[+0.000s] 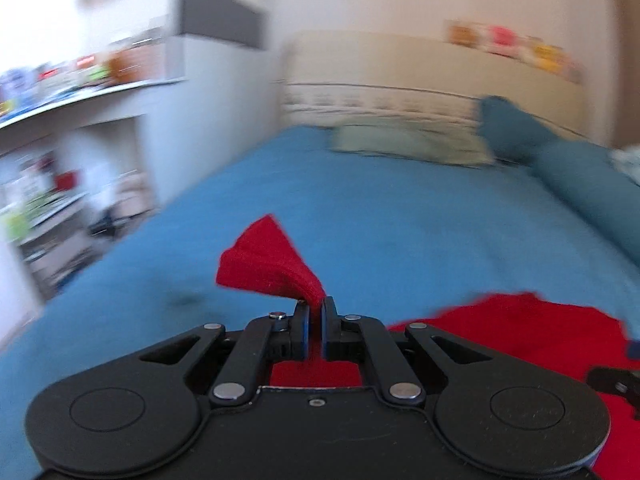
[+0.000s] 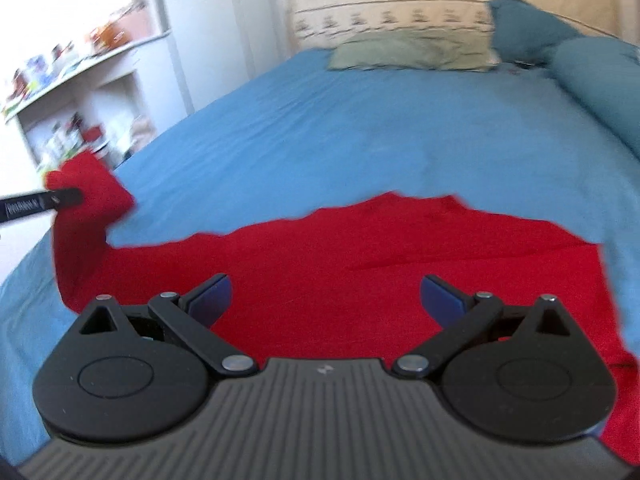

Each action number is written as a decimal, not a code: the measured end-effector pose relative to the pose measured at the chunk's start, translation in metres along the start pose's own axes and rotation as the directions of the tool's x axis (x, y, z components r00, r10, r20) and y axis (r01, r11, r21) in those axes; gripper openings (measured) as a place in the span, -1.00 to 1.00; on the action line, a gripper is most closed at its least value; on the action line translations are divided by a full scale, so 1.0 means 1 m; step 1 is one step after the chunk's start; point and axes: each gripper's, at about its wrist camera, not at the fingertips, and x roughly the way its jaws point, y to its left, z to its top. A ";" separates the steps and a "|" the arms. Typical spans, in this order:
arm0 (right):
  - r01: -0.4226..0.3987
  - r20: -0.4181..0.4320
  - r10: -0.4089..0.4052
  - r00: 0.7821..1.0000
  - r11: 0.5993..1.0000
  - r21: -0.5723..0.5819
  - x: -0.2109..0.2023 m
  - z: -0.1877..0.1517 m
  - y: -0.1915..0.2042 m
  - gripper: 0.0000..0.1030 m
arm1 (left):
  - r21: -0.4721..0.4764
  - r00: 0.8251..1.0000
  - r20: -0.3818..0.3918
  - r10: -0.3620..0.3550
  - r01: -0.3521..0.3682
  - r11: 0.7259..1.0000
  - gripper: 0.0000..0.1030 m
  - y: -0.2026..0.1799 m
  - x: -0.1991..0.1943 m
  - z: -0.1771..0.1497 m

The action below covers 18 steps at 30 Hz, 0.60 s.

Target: Fold small clothes

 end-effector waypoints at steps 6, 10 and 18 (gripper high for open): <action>0.112 -0.028 -0.111 0.993 0.993 0.025 -0.023 -0.006 -0.071 1.00 | 0.092 0.975 -0.127 -0.185 0.197 0.976 -0.90 -0.120 0.039 -0.041; 0.144 -0.073 -0.139 0.988 0.987 0.065 -0.022 -0.024 -0.104 1.00 | 0.203 0.954 -0.237 -0.184 0.234 0.951 -0.90 -0.164 0.067 -0.089; 0.105 -0.094 -0.094 0.991 0.987 0.122 -0.007 -0.044 -0.125 1.00 | 0.161 0.937 -0.250 -0.243 0.288 0.944 0.21 -0.135 0.066 -0.099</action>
